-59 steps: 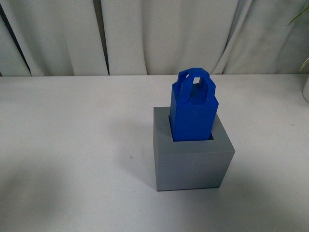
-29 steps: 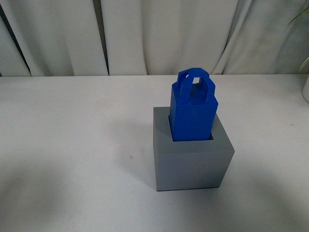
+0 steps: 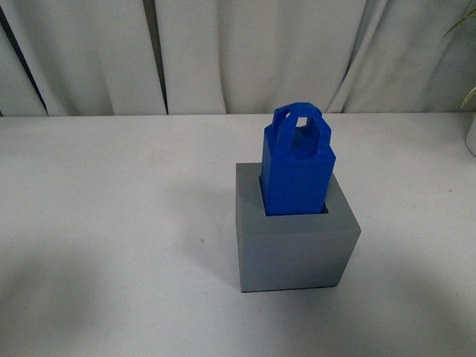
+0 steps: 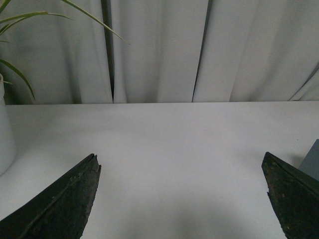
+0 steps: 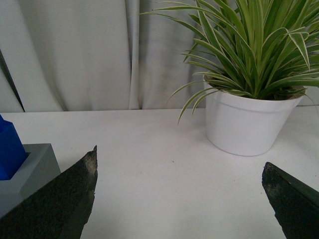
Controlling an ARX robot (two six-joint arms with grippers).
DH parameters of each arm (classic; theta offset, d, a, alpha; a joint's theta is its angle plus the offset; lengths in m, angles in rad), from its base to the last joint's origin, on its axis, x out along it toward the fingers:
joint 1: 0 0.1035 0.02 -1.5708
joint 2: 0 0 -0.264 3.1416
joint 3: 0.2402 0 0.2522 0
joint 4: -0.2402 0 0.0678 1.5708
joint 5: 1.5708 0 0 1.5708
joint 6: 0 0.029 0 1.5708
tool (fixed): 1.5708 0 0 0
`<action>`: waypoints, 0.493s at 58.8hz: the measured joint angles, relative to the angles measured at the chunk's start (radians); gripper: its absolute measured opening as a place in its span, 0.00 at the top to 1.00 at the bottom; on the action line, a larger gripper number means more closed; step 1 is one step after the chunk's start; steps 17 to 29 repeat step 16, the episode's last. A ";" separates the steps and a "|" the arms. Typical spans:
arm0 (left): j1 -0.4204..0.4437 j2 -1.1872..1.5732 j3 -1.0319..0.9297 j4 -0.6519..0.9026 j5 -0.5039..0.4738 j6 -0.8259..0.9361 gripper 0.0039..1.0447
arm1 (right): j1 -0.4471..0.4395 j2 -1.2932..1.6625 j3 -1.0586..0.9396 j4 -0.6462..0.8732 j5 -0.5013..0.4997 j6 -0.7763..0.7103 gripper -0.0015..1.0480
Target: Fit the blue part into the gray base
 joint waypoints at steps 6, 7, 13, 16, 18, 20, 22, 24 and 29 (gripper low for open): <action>0.000 0.000 0.000 0.000 0.000 0.000 0.06 | 0.000 0.000 0.000 0.000 0.000 0.000 0.07; 0.000 0.000 0.000 0.000 0.000 0.000 0.06 | 0.000 0.000 0.000 0.000 0.000 0.000 0.07; 0.000 0.000 0.000 0.000 0.000 0.000 0.06 | 0.000 0.000 0.000 0.000 0.000 0.000 0.07; 0.000 0.000 0.000 0.000 0.000 0.000 0.06 | 0.000 0.000 0.000 0.000 0.000 0.000 0.07; 0.000 0.000 0.000 0.000 0.000 0.000 0.06 | 0.000 0.000 0.000 0.000 0.000 0.000 0.07; 0.000 0.000 0.000 0.000 0.000 0.000 0.06 | 0.000 0.000 0.000 0.000 0.000 0.000 0.07; 0.000 0.000 0.000 0.000 0.000 0.000 0.06 | 0.000 0.000 0.000 0.000 0.000 0.000 0.07; 0.000 0.000 0.000 0.000 0.000 0.000 0.06 | 0.000 0.000 0.000 0.000 0.000 0.000 0.07; 0.000 0.000 0.000 0.000 0.000 0.000 0.06 | 0.000 0.000 0.000 0.000 0.000 0.000 0.07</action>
